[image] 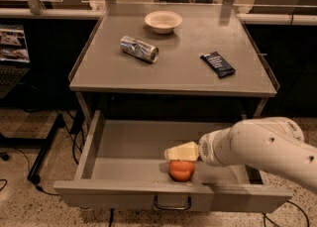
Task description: Pick orange from top drawer and place on counter
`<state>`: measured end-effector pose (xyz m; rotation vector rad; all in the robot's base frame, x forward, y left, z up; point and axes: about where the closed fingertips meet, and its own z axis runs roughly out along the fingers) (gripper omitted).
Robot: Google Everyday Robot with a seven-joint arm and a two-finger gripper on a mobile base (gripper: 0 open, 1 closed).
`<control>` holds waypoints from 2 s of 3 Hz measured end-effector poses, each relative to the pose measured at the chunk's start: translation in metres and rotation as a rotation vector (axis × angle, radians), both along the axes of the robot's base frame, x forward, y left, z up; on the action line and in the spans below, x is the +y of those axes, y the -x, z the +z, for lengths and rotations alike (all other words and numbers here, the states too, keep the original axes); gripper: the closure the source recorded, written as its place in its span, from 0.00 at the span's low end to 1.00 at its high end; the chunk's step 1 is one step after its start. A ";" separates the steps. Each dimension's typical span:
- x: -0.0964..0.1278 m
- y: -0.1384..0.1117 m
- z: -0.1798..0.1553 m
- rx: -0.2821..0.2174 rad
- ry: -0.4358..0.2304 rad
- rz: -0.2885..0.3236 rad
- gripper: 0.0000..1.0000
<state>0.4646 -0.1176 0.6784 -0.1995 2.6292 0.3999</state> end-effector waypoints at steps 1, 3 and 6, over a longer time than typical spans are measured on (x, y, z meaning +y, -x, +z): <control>0.017 -0.001 -0.007 0.047 -0.046 0.035 0.00; 0.030 0.000 -0.017 0.062 -0.038 0.008 0.00; 0.028 0.003 -0.042 0.116 -0.016 -0.034 0.00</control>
Offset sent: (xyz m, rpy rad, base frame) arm 0.0017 0.0352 -0.0220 0.0612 0.0952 0.0145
